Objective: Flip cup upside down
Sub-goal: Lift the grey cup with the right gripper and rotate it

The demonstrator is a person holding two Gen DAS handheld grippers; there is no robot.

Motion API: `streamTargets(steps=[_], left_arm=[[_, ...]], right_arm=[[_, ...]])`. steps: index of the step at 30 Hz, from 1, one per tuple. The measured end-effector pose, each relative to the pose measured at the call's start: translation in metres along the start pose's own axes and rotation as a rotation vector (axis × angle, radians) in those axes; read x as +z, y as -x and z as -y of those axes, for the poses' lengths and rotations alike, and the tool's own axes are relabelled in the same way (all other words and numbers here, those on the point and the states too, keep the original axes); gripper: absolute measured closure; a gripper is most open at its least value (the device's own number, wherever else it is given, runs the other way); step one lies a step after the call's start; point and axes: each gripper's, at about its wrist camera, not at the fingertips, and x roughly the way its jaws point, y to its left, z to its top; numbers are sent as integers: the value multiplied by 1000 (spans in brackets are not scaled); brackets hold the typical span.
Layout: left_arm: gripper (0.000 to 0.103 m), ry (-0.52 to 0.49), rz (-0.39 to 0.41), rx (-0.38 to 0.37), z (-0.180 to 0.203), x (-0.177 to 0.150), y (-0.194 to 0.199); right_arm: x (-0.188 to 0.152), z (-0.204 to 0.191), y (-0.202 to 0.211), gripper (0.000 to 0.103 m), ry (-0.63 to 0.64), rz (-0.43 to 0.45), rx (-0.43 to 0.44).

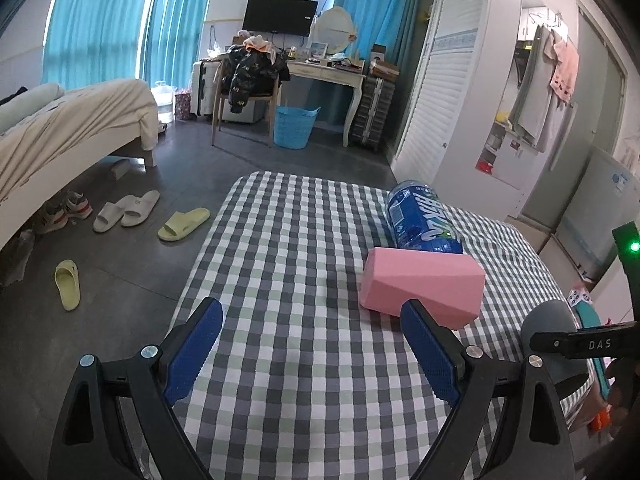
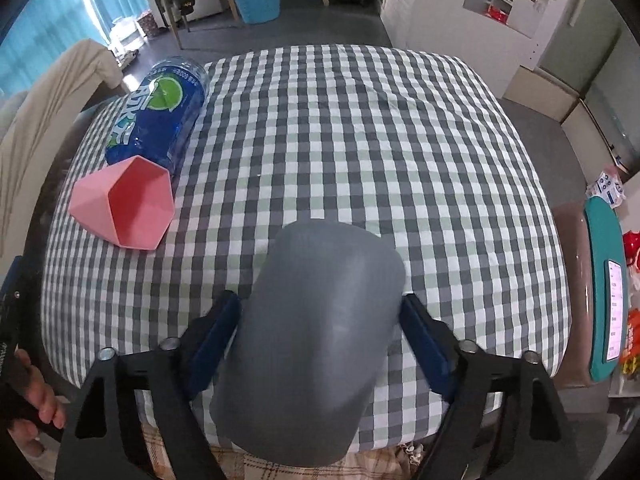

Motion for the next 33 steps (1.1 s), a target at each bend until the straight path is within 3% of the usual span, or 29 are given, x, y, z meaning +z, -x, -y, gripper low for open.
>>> streamTargets(steps=[9,13,18,27,33], left_arm=[[10,-28,-2,1,10,-1,1],[10,-36,-5,10,12,-2,0],[10,-39,-15,13,17,-3,-4],[10,-69,-34,29,31,-6,-10],[10,-83,-36,34,41,-8,-9]], right_arm=[[-2,5,-15,27,-15,-63,70],[0,-1,-10,27,5,-27,70],[4,-1,15,28,1,140,134],[-10,-7,24,28,105,442,27],[-46,-14,28,28,221,602,-6]])
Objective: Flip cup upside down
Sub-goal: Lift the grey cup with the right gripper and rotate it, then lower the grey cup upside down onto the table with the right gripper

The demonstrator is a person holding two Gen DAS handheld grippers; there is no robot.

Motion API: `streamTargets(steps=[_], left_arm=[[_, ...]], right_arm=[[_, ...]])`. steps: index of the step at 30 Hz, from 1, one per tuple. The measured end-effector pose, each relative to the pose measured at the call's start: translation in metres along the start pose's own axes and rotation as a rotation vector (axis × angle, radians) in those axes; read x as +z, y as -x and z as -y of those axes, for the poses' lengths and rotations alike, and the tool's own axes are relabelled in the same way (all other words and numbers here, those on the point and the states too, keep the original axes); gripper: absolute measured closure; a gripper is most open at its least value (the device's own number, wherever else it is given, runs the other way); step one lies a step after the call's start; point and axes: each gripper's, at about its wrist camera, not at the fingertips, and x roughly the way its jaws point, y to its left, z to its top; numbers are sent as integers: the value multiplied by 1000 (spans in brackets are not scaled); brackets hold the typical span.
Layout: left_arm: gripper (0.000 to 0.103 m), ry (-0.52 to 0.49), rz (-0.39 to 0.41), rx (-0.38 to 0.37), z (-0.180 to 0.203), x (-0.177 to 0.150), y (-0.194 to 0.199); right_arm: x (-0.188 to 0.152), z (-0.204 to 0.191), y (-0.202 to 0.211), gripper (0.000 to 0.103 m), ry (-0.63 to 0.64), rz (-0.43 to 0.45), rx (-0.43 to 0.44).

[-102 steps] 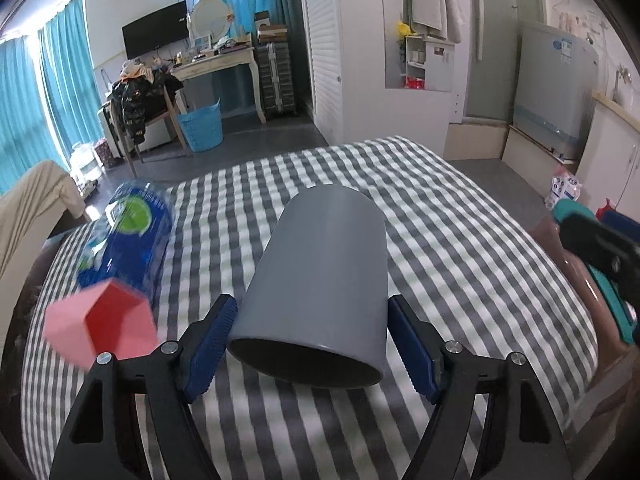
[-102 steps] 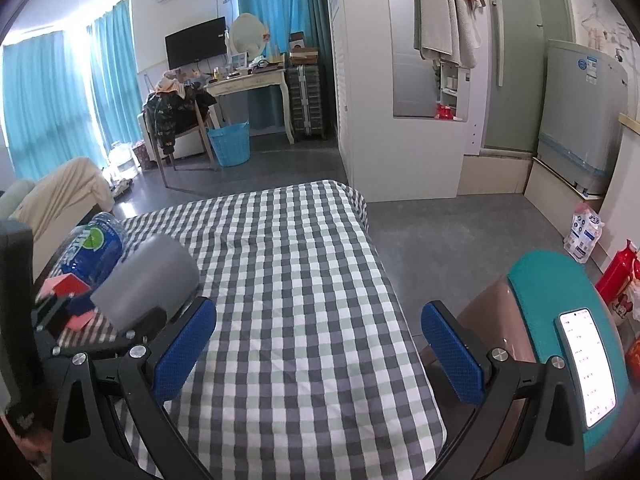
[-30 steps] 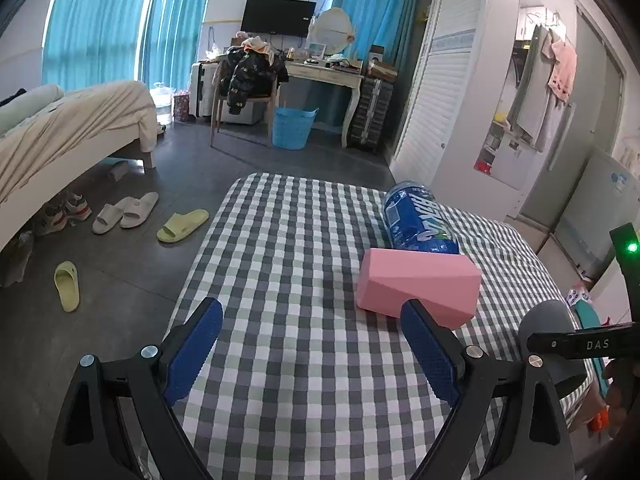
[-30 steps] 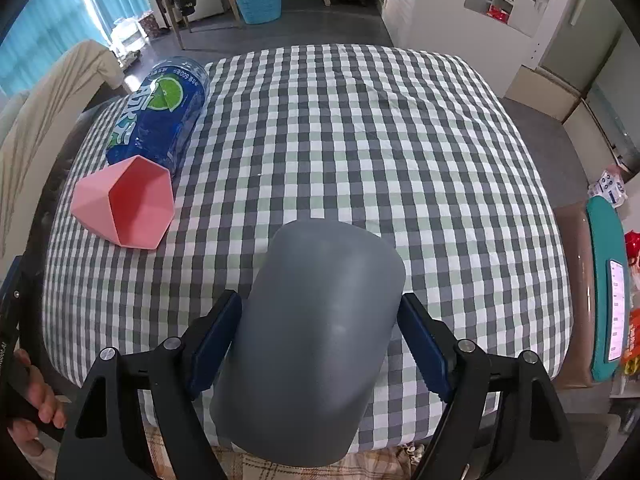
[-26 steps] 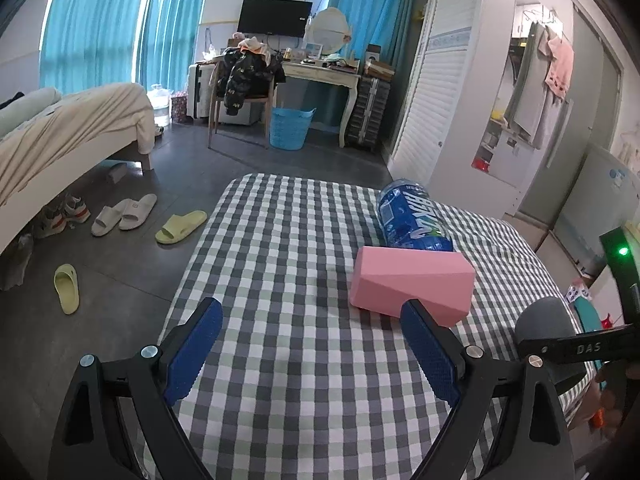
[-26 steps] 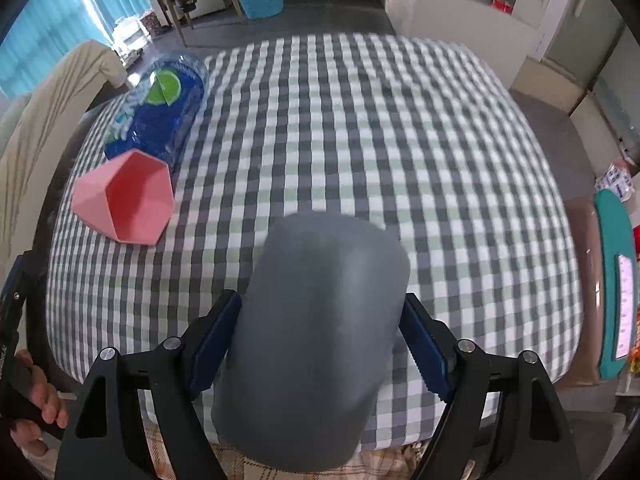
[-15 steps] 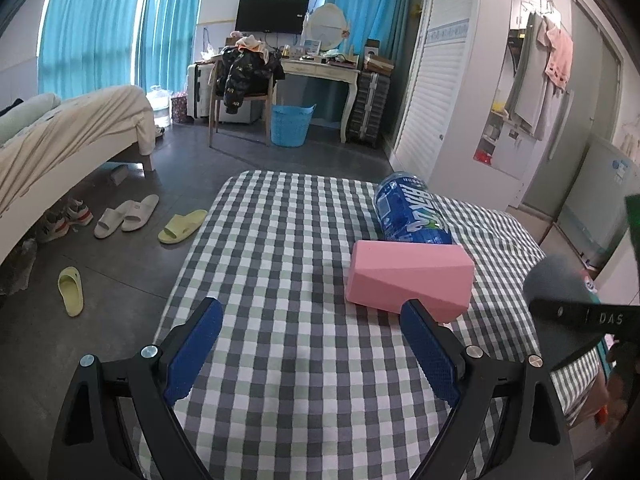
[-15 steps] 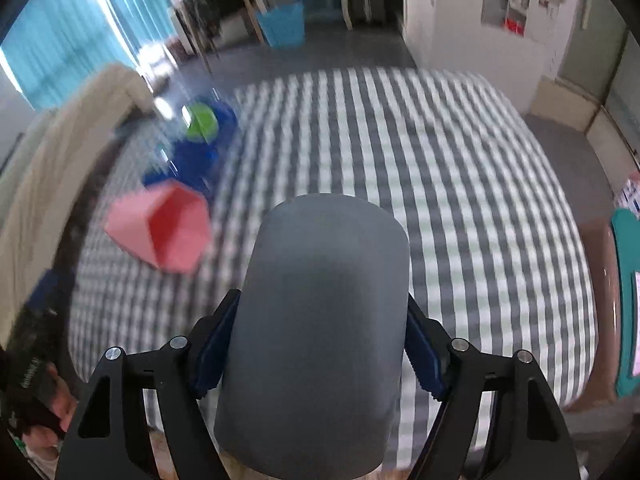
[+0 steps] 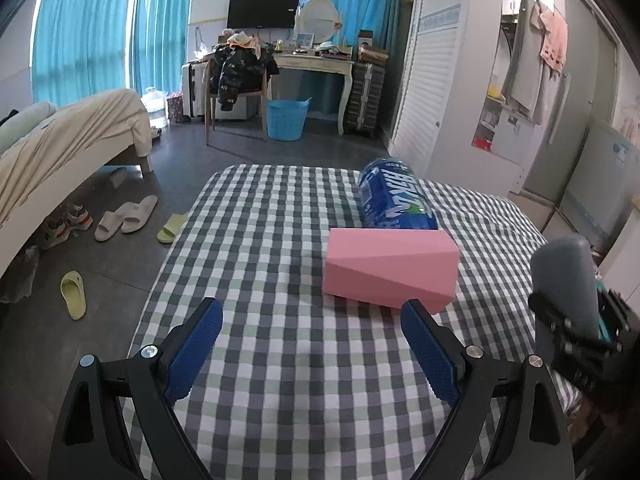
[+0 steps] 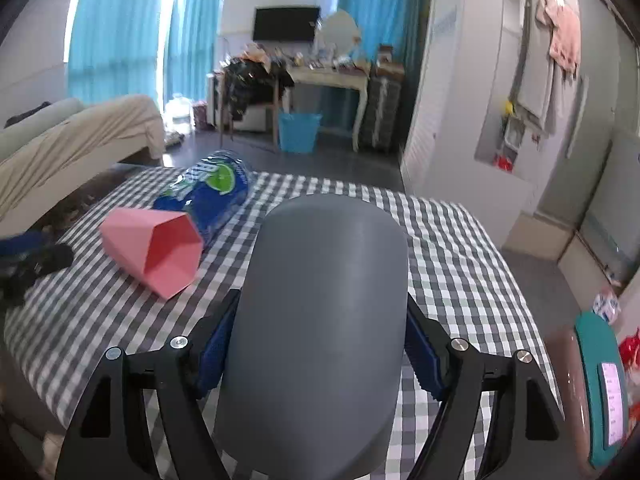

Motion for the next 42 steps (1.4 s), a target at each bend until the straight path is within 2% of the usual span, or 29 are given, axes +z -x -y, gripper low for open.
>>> streamTargets(steps=[6,12,13,15,17,18,21,25,27,32,33,34,35,36,39,42], left_arm=[[10,-29,11,6,11,-1,10],[10,-41,20,9,23,-1,22],[10,-44,25,14,25,-1,25],[10,-44,29,17,30,-1,29],[10,-37,31,17,32,-1,32],[10,-34,33,16,33,-2,34],[10,-23,32,17,32,-4,37],[10,-15,31,14,30,-4,37],[10,-11,36,12,26,-4,38],[10,5,29,11,14,-6,32],[10,8,28,10,12,-6,31],[10,10,27,10,10,-6,31],[10,12,25,11,8,-7,30],[10,15,23,11,6,-7,28],[10,25,19,10,1,-7,26],[10,27,14,11,0,-9,25]], right_arm=[[-26,1,10,28,-8,5,29],[-43,5,23,30,-19,-47,63],[-42,5,21,30,-15,-84,77],[-36,4,10,28,2,-210,113],[-26,2,-2,17,22,-341,141],[-24,3,-3,11,23,-371,145],[1,6,0,8,26,-406,157],[26,5,-12,8,77,-570,145],[32,7,-25,8,94,-654,135],[31,16,-50,8,61,-783,207],[31,18,-55,8,50,-798,207],[30,19,-58,13,43,-805,205],[30,19,-60,19,40,-810,207],[29,20,-62,30,35,-817,213],[30,18,-64,31,39,-817,216],[37,19,-59,31,30,-769,222]])
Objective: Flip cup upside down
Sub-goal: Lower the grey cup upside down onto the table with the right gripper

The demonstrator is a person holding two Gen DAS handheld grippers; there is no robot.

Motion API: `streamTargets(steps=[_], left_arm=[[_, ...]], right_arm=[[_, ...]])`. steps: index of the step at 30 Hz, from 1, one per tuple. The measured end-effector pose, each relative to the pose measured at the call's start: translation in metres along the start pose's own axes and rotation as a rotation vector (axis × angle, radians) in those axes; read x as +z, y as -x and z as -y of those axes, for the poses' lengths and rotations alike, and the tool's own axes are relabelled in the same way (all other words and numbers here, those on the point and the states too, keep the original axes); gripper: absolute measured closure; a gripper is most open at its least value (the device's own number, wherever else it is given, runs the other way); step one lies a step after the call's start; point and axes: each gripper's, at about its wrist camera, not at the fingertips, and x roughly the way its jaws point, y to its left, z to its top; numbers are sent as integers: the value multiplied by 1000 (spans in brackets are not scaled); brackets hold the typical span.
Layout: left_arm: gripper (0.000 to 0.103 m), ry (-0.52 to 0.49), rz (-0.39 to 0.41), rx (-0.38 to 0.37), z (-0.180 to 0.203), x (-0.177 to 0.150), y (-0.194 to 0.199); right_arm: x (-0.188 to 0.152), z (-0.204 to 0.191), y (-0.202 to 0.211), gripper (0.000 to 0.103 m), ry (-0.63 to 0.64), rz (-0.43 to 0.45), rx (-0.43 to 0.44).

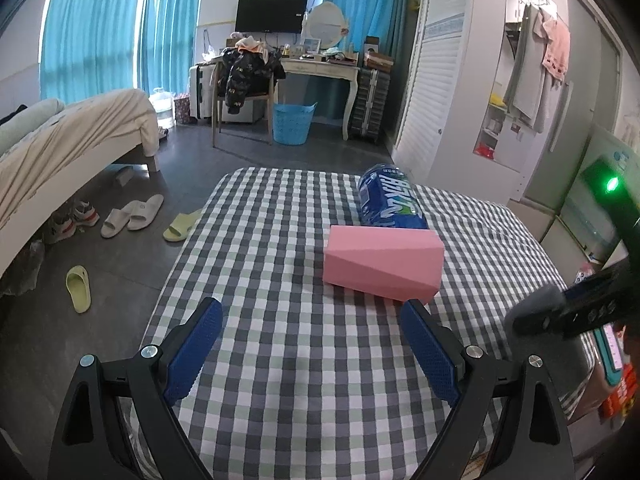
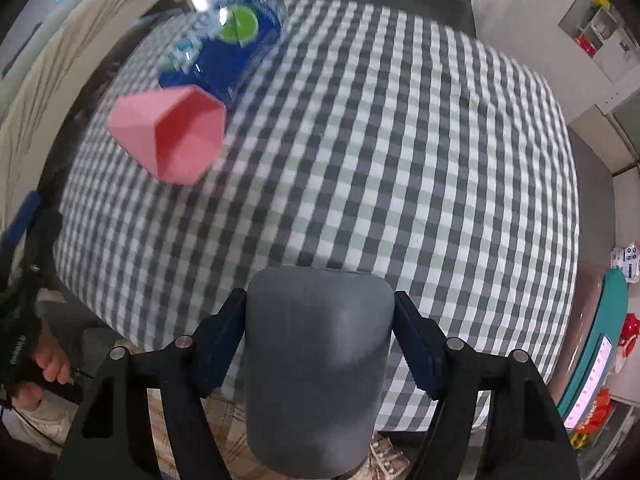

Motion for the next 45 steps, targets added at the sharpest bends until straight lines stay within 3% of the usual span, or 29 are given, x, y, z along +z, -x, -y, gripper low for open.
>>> streamTargets(steps=[3,6,8,12,45], left_arm=[[10,1,-5,2,0,0,-2],[10,3,-7,2,1,0,-3],[10,-1,-9,2,1,0,-4],[10,-16,-12,6,6,-2,-5],[10,-44,-36,34,26,-8,-12]], right_arm=[[-1,-1,28,32,22,152,-10],[-7,-12,60,32,75,376,-111],[-8,-16,70,32,80,476,-140],[-13,-10,67,32,59,582,-147],[21,-9,31,32,29,516,-81]])
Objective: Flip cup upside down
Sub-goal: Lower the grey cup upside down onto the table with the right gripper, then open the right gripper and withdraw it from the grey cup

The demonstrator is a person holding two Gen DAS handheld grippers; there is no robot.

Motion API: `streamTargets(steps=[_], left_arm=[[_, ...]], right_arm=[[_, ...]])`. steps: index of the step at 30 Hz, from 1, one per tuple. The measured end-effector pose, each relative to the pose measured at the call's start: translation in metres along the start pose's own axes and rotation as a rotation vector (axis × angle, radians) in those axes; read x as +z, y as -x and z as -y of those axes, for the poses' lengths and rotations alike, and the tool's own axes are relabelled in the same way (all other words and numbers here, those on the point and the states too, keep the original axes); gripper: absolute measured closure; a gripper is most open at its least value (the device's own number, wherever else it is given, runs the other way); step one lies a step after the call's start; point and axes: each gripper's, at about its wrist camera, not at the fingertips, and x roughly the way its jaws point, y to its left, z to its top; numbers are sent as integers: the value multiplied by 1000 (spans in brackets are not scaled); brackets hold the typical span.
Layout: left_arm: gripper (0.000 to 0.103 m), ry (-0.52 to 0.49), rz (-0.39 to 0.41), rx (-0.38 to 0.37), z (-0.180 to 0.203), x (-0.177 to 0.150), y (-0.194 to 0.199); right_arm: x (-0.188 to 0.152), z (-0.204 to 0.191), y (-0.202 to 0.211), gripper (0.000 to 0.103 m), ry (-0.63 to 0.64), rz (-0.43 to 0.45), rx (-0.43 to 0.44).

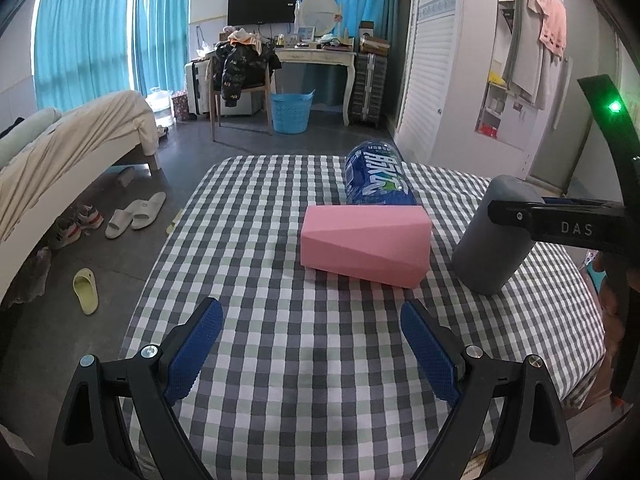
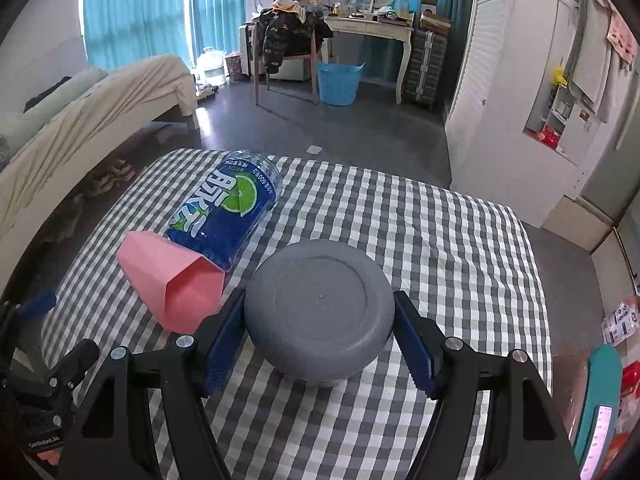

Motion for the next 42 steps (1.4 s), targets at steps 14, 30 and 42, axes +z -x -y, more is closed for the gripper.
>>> streamTargets(steps=[14,30,42], left_arm=[[10,-82,58,80,35,14,38],[10,-77,288,73,85,19,118],[0,-68,415,86,98,-9,135]], right_arm=[[9,8,59,19,-24,159,60],[-63,44,209,17,-51,471,-8],[-123,59,178,7,-121,457,-30]])
